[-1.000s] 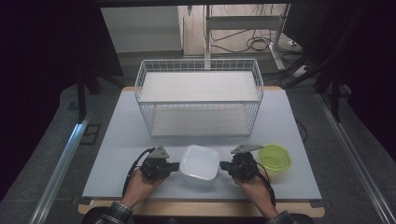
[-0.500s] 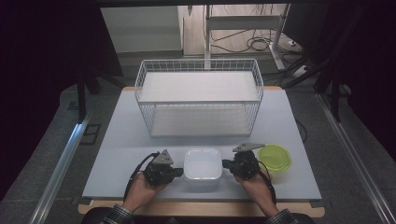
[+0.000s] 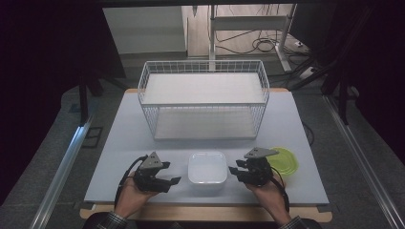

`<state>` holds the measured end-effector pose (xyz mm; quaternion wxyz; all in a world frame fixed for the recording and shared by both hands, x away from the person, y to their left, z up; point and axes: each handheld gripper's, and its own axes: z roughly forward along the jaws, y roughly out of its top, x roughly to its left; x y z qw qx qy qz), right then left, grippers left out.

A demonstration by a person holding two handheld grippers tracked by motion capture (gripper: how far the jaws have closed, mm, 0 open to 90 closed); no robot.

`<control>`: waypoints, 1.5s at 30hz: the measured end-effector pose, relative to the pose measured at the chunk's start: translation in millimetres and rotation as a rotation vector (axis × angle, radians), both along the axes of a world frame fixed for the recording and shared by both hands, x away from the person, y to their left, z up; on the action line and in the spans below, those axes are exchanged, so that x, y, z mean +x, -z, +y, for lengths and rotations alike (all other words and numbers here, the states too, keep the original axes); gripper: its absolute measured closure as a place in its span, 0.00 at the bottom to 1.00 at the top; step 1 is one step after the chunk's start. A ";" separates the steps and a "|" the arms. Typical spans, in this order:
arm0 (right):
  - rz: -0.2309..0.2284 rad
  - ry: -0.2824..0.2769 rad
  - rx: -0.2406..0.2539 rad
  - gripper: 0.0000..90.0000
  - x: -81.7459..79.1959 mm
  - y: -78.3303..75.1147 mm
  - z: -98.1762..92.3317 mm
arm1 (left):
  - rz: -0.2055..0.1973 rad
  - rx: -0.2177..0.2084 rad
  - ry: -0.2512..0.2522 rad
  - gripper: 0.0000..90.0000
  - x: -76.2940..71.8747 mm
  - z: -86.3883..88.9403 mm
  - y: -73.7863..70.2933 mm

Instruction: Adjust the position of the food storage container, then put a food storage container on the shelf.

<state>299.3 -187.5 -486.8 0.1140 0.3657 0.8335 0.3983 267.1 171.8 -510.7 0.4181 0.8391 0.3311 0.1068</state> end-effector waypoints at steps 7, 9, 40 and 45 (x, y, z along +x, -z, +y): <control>0.007 -0.027 0.027 0.31 -5.5 -0.2 -9.6 | -0.011 -0.001 -0.018 0.06 -4.6 3.0 1.9; 0.000 -0.029 0.039 0.26 -5.0 -0.9 -11.3 | -0.015 -0.014 -0.018 0.04 -4.4 3.2 1.7; -0.004 -0.099 -0.003 0.04 0.3 -1.8 17.6 | 0.013 -0.052 0.033 0.05 8.0 -33.8 -10.8; 0.001 -0.100 0.013 0.13 2.7 -5.3 22.1 | 0.028 -0.058 0.036 0.10 13.0 -38.9 -9.7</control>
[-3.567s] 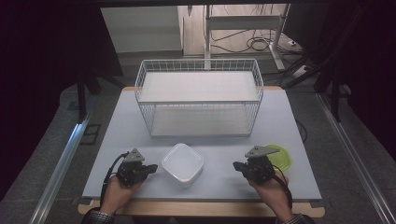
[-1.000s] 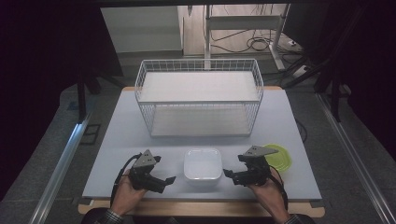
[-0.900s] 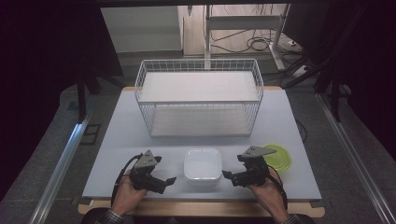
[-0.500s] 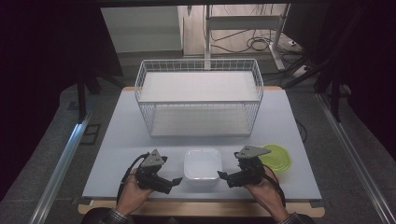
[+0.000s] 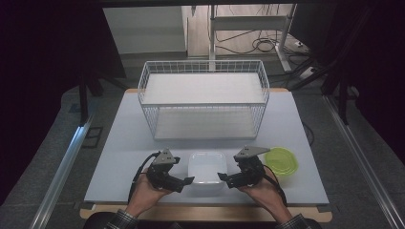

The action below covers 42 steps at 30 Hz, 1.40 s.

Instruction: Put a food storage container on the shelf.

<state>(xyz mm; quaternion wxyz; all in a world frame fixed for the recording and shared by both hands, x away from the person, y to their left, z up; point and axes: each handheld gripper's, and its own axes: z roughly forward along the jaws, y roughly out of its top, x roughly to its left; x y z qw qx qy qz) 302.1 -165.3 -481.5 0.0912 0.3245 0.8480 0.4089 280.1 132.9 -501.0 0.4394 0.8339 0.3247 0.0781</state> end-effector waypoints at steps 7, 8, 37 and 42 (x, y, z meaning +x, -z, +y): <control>0.073 0.006 0.031 0.18 13.5 4.6 3.3 | 0.048 -0.038 0.005 0.15 15.5 -3.1 3.7; 0.084 -0.002 0.028 0.19 15.1 5.1 5.3 | 0.066 -0.048 0.010 0.15 17.9 -4.1 4.7; 0.276 0.127 0.160 0.79 -6.9 -7.2 -11.3 | 0.217 -0.084 -0.076 0.74 -10.0 0.2 -15.0; 0.211 0.146 0.153 0.86 -4.8 -11.1 -11.4 | 0.199 -0.085 -0.100 0.87 -7.8 1.2 -15.5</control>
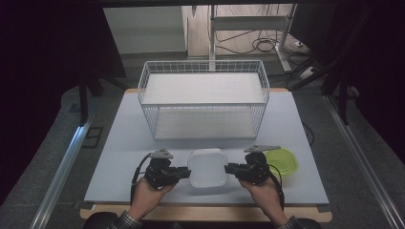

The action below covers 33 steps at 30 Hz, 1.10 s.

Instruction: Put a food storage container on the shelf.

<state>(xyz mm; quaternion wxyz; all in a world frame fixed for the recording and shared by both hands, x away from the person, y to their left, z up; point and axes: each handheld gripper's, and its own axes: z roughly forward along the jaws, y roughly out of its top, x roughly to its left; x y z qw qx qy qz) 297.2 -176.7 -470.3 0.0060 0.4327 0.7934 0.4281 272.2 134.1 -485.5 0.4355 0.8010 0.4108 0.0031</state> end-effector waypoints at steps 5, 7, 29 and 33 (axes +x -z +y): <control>-0.072 0.011 -0.035 0.86 -3.0 -1.3 4.6 | -0.022 0.009 -0.028 0.88 1.8 -1.9 1.9; -0.102 0.017 -0.040 0.86 -4.3 -3.9 5.5 | -0.047 -0.020 -0.054 0.88 2.3 -0.4 0.6; -0.207 -0.016 0.011 0.87 4.9 -38.0 10.2 | -0.181 -0.048 -0.114 0.87 8.3 8.3 -41.2; -0.232 -0.016 0.024 0.87 8.2 -48.1 12.4 | -0.204 -0.051 -0.120 0.87 10.1 10.7 -50.4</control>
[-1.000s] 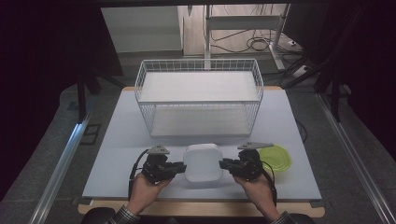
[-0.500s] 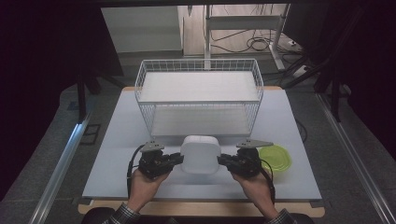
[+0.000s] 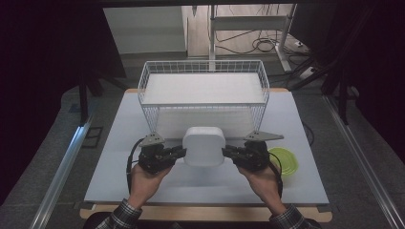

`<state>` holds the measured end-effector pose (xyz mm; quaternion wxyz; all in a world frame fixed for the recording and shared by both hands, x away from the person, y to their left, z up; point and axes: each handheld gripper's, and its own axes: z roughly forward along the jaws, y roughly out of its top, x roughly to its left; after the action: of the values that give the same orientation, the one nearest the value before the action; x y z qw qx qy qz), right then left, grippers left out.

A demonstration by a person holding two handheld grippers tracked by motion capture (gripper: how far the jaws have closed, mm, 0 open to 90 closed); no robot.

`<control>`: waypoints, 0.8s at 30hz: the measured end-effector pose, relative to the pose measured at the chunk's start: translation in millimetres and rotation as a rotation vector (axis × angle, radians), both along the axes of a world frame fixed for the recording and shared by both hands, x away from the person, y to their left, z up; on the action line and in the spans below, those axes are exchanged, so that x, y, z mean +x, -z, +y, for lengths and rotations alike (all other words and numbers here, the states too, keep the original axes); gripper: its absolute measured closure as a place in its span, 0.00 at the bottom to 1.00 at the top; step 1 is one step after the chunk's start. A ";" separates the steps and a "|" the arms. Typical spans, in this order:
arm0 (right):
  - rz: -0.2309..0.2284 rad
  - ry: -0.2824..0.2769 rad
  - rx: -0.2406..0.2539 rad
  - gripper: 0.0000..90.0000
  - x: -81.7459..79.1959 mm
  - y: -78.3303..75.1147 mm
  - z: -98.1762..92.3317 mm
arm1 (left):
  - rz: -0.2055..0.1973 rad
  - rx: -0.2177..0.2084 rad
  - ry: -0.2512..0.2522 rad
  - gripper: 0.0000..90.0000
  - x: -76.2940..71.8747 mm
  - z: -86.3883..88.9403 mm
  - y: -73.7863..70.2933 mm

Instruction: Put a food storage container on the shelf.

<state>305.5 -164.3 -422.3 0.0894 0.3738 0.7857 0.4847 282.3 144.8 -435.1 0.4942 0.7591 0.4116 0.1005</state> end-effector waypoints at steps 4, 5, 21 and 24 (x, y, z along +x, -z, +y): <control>-0.019 -0.002 0.007 0.87 3.8 -9.1 2.3 | -0.019 0.001 -0.008 0.87 1.1 1.5 -7.1; -0.022 -0.001 0.008 0.87 4.6 -11.4 3.1 | -0.030 0.004 -0.014 0.87 2.1 2.1 -12.4; -0.090 0.002 0.043 0.86 24.7 -58.0 7.2 | -0.120 -0.005 -0.038 0.87 17.2 5.1 -61.5; -0.099 0.003 0.046 0.86 27.6 -64.9 8.1 | -0.129 -0.011 -0.045 0.87 19.1 5.6 -67.7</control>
<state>333.1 -156.2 -357.4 0.1205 0.3525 0.7684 0.5204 301.4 150.4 -367.4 0.5214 0.7390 0.3963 0.1579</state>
